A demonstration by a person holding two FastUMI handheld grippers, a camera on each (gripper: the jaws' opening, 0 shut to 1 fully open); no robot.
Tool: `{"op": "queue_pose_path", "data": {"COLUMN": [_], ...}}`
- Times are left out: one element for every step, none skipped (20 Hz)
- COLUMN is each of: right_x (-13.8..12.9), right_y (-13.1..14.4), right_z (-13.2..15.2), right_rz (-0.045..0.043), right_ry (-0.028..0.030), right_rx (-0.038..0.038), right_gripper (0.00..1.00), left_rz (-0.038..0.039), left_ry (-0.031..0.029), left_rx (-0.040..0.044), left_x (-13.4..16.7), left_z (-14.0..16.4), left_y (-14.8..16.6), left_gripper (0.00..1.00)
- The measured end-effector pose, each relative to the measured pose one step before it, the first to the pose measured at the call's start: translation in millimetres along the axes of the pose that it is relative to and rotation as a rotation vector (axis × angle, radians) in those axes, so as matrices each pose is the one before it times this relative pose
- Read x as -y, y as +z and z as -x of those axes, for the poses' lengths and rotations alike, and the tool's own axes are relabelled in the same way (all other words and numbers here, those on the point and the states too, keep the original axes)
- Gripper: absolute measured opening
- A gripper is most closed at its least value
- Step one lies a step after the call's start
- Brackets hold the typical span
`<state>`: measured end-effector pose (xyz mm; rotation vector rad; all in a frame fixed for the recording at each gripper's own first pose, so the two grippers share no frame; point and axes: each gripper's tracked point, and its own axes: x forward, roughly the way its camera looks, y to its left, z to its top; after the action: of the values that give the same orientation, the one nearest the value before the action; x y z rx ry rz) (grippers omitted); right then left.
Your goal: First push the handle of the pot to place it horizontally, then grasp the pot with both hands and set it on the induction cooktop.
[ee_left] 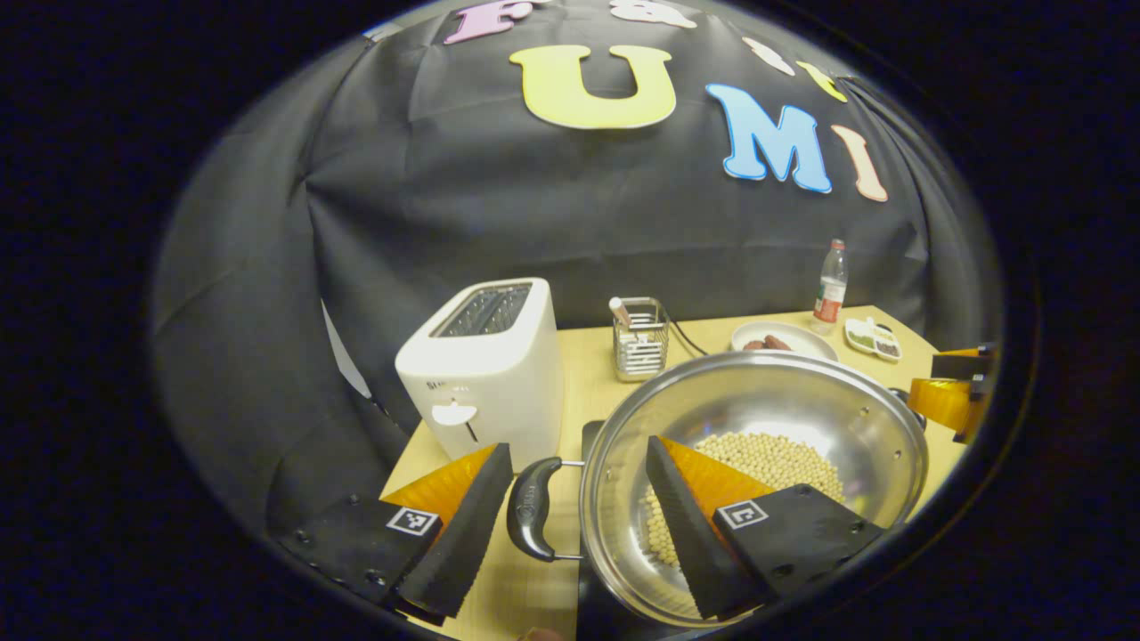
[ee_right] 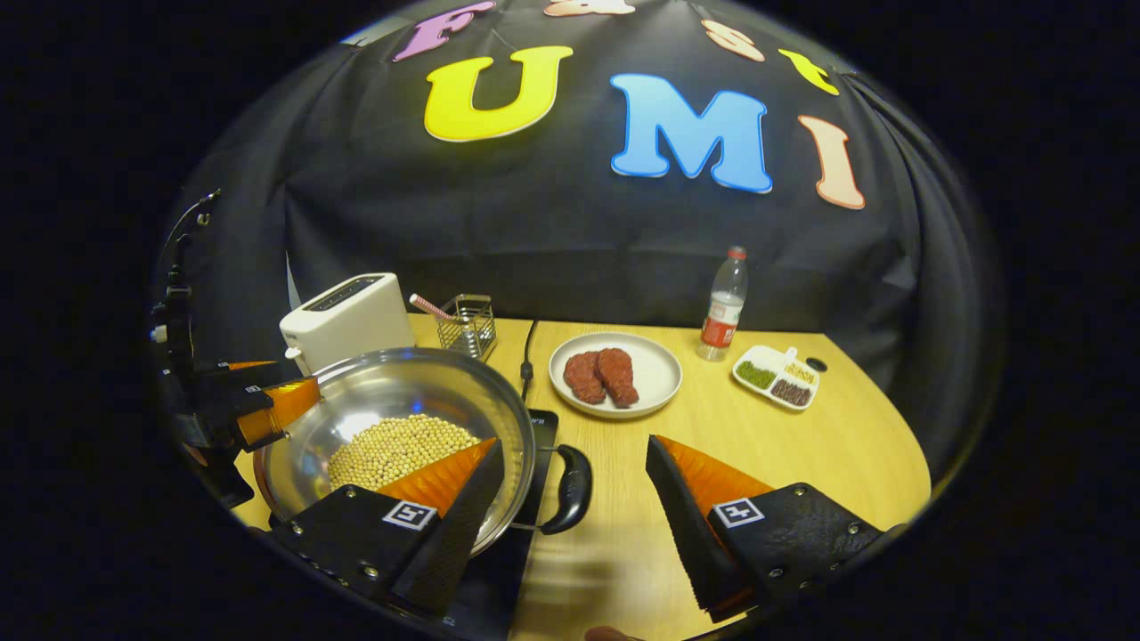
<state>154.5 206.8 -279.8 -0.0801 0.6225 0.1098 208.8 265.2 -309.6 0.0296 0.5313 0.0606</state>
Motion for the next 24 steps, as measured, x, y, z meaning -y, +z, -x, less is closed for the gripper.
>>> {"op": "queue_pose_path", "data": {"right_x": [12.51,12.62,14.89,13.13,13.21,16.49,13.65,16.94,14.95,14.46,12.69,11.47,12.02,10.71,7.9,6.32,5.64,6.43,4.49,2.91,1.24,1.47,1.63,0.51], "right_y": [13.11,11.79,11.86,9.75,9.19,8.22,4.6,4.65,3.06,3.77,4.08,4.04,4.92,4.59,4.04,3.8,5.87,5.99,5.76,8.27,9.2,8.11,6.69,2.93], "right_z": [8.38,8.26,9.85,10.05,10.21,14.12,11.73,12.55,11.48,13.83,13.48,10.81,11.13,10.13,10.4,10.84,9.25,10.73,8.28,9.33,6.32,6.53,5.31,4.23], "right_rz": [0.00852,0.00183,-0.00283,-0.00392,-0.00092,0.00253,0.00321,0.00366,0.0008,-0.00549,-0.00717,-0.00448,0.00019,0.00265,0.00162,0.00355,0.00417,0.00442,0.00139,-0.00435,-0.00365,-0.00282,-0.00108,-0.00481], "right_ry": [-0.01072,-0.0107,-0.00654,-0.00448,-0.00431,-0.00519,-0.00137,-0.00421,-0.00603,-0.00237,0.0028,0.00484,-0.00102,0.00591,0.00834,0.00968,0.01029,0.00085,-0.00046,-0.00024,0.00002,-0.00429,-0.0086,-0.00499], "right_rx": [0.0422,0.03979,0.03507,0.03635,0.03093,0.02982,0.01855,0.02191,0.00722,0.0068,0.00644,0.01264,0.01559,0.01416,0.01224,0.01083,0.01257,0.01385,0.01015,0.02262,0.02033,0.02195,0.01638,0.0108], "right_gripper": [0.97,0.97,0.97,0.97,0.97,0.97,0.97,0.97,0.97,0.97,0.97,0.97,0.97,0.97,0.96,0.97,0.97,0.97,0.97,0.97,0.97,0.96,0.96,0.96], "left_rz": [0.00044,-0.00281,-0.00263,-0.00093,0.00154,0.00433,0.00978,0.01346,0.01681,0.01526,0.01382,0.01409,0.00758,0.00287,-0.00164,-0.00828,-0.0059,-0.00196,0.00226,0.00169,0.00054,-0.0047,-0.00721,-0.00637], "left_ry": [0.01146,0.0114,0.00955,0.00656,0.00099,0.00621,0.00639,0.00646,0.00244,-0.00191,0.00005,-0.0061,-0.00179,-0.00167,-0.01051,-0.00141,0.00118,-0.00139,-0.00789,-0.00224,0.00029,0.00041,0.00124,-0.00185], "left_rx": [0.04344,0.03964,0.03583,0.03388,0.02952,0.02575,0.02228,0.02558,0.02586,0.02451,0.0255,0.02651,0.01515,0.01342,0.00631,0.00797,0.01127,0.00296,0.00471,0.00679,0.01036,0.01169,0.00903,0.00612], "left_x": [3.16,3.74,4.68,7.15,8.58,10.32,10.59,11.09,14.79,17.17,15.94,17.46,15.2,13.98,15.32,13.43,8.15,8.83,8.25,4.16,2.45,-0.14,-1.26,-0.19], "left_z": [9.7,14.14,13.6,14.43,14.28,15.05,14.13,14.49,13.06,13.89,11.2,11.98,11.45,11.49,12.13,12.37,10.12,9.0,9.2,10.51,8.6,9.32,7.88,6.6], "left_y": [15.92,16.07,15.97,11.04,13.45,12.04,13.97,15.54,16.14,14.71,16.24,14.38,10.03,5.35,6.37,5.56,7.63,3.81,5.1,4.69,6.03,5.0,5.13,2.61], "left_gripper": [1.0,1.0,0.98,0.98,0.98,0.98,0.98,0.98,1.0,0.98,0.97,0.97,1.0,1.0,1.0,1.0,0.99,0.99,0.98,1.0,1.0,1.0,1.0,1.0]}}
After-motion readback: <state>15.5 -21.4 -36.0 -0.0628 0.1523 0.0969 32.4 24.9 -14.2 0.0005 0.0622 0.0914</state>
